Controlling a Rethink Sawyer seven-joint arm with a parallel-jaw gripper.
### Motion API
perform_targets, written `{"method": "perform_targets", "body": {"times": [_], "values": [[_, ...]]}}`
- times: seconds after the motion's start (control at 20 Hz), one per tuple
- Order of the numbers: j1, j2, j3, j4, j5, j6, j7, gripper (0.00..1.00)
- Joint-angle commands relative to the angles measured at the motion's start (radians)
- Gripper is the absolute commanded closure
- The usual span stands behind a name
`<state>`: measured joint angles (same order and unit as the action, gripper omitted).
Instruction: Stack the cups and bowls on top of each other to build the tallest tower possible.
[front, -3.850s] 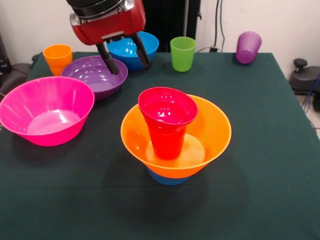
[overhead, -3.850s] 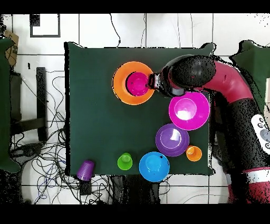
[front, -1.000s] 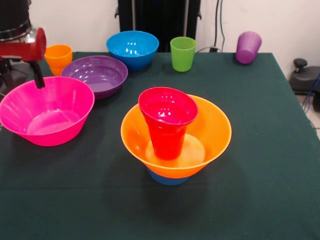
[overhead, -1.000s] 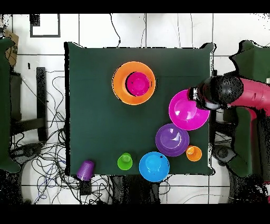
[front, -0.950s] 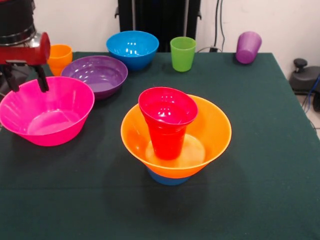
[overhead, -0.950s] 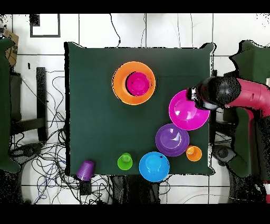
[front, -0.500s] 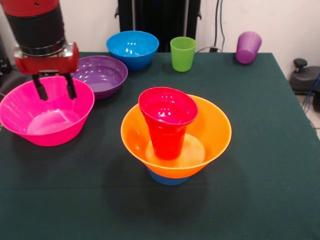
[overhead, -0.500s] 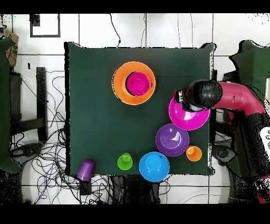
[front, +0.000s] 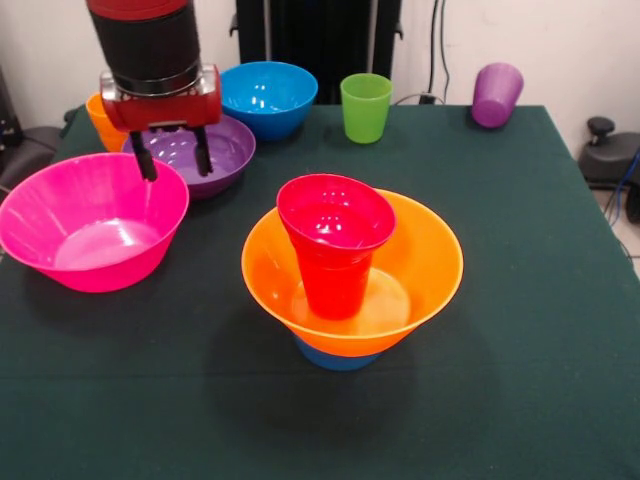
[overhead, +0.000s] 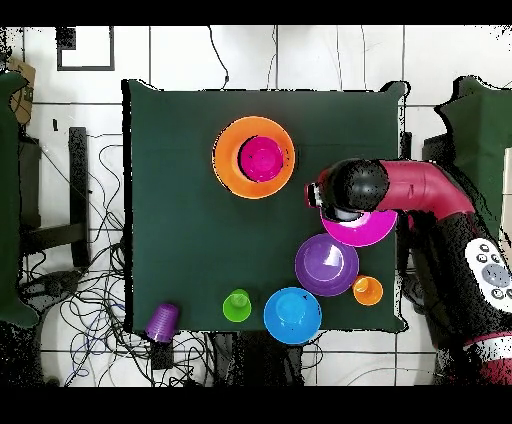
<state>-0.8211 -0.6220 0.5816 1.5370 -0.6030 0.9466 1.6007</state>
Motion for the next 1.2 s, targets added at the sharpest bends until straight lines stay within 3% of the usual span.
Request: {"method": "perform_targets", "body": {"times": [0.05, 0.8, 1.2], "values": [[0.052, -0.004, -0.083, 0.097, -0.021, -0.096, 0.123, 0.00], [0.099, 0.071, -0.187, 0.040, -0.076, -0.215, 0.125, 0.00], [0.127, 0.093, -0.222, 0.049, -0.044, -0.250, 0.128, 0.00]]}}
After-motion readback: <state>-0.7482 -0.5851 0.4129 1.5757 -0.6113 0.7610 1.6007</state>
